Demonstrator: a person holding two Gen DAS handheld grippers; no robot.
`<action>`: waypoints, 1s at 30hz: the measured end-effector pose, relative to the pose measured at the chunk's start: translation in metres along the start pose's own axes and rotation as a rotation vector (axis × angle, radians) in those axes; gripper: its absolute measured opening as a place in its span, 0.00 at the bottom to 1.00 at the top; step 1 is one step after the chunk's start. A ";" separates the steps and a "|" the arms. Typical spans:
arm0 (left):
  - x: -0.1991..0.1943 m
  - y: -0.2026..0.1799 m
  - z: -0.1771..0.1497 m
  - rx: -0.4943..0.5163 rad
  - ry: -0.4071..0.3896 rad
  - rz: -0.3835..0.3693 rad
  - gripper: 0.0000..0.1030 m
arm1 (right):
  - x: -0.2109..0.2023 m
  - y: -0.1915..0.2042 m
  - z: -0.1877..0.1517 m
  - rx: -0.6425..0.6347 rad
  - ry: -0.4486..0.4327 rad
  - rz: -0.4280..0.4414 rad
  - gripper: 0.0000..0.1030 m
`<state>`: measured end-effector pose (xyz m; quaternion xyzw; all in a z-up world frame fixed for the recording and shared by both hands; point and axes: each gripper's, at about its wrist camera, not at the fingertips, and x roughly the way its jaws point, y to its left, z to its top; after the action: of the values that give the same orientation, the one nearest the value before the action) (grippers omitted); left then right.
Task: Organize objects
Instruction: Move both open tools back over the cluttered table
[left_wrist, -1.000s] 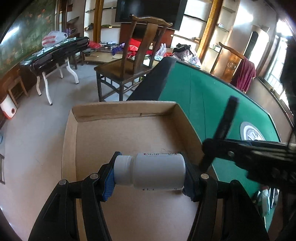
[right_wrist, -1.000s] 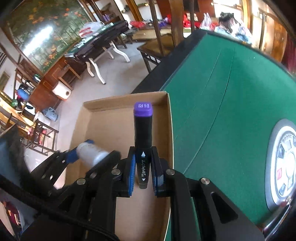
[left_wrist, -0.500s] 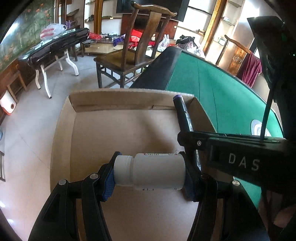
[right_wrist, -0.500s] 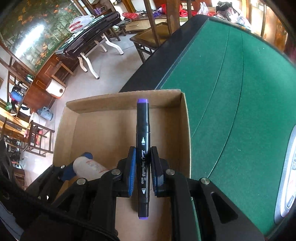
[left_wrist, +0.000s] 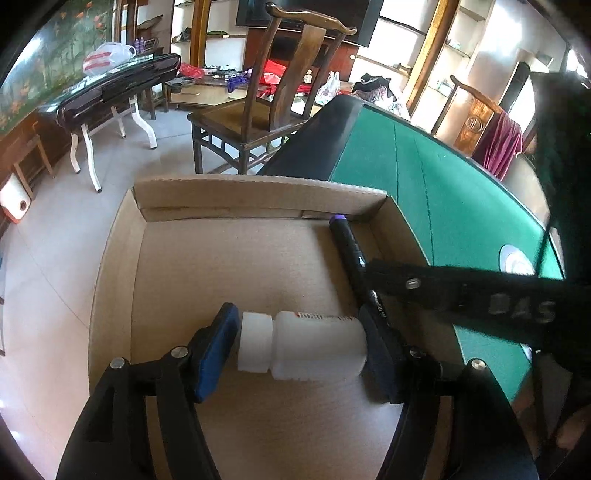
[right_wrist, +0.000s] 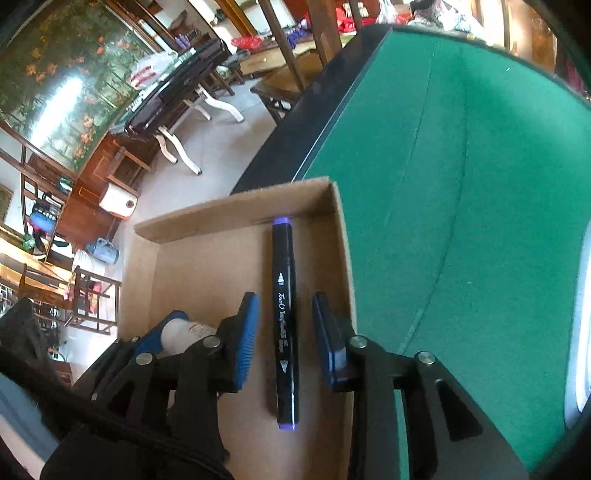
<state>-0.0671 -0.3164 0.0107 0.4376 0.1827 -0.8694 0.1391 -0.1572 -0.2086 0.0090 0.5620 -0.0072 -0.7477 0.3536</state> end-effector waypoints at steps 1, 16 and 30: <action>-0.002 0.000 0.000 -0.006 -0.002 -0.004 0.60 | -0.009 -0.001 -0.002 -0.004 -0.019 0.007 0.27; -0.109 -0.069 -0.069 0.154 -0.121 -0.251 0.64 | -0.170 -0.086 -0.177 0.009 -0.285 0.061 0.33; -0.076 -0.218 -0.174 0.195 0.171 -0.387 0.67 | -0.265 -0.229 -0.283 0.159 -0.436 -0.227 0.48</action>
<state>0.0130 -0.0387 0.0197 0.4780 0.1897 -0.8530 -0.0892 -0.0057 0.2144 0.0324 0.4109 -0.0786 -0.8832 0.2121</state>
